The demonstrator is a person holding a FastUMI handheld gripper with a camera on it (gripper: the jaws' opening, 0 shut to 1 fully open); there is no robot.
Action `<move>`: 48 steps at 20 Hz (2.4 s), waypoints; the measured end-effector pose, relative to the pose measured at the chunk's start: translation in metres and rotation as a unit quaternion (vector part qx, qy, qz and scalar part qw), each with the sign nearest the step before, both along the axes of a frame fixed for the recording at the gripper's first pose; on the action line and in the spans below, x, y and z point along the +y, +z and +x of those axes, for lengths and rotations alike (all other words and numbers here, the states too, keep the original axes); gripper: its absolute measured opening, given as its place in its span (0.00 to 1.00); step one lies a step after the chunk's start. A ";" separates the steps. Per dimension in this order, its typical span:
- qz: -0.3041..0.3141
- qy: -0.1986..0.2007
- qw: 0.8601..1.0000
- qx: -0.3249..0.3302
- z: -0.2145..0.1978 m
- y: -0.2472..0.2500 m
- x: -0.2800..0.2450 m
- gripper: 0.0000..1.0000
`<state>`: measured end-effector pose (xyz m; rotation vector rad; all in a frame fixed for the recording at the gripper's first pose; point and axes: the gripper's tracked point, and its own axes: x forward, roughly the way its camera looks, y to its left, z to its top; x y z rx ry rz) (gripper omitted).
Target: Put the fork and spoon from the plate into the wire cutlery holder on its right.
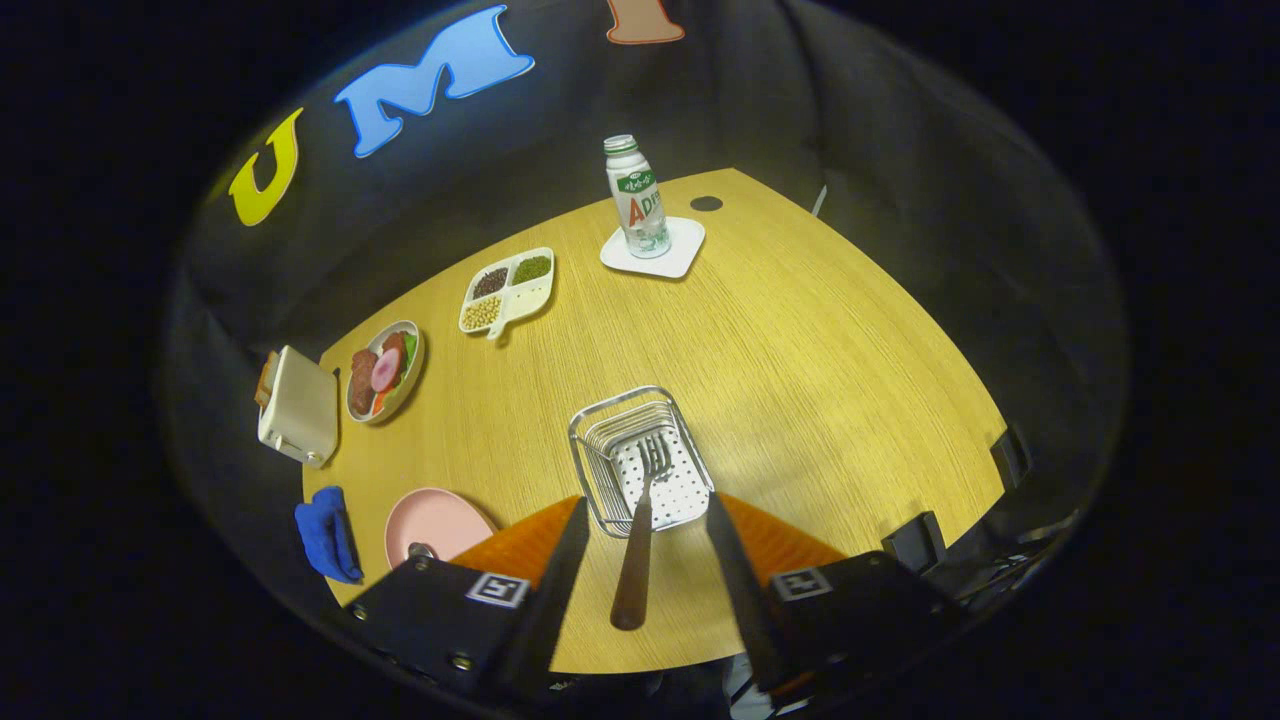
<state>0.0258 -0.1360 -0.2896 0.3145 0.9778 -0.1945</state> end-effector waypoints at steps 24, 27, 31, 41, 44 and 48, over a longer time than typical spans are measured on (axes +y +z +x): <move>-0.039 0.175 0.979 -0.096 0.022 0.041 0.133 1.00; -0.035 0.225 0.970 -0.084 0.015 0.026 0.176 1.00; -0.019 0.272 0.961 -0.048 -0.003 -0.002 0.221 1.00; -0.028 0.370 0.926 0.069 -0.059 -0.089 0.275 0.97; -0.044 0.386 0.916 0.097 -0.072 -0.110 0.273 0.87; -0.047 0.393 0.910 0.121 -0.081 -0.124 0.273 0.67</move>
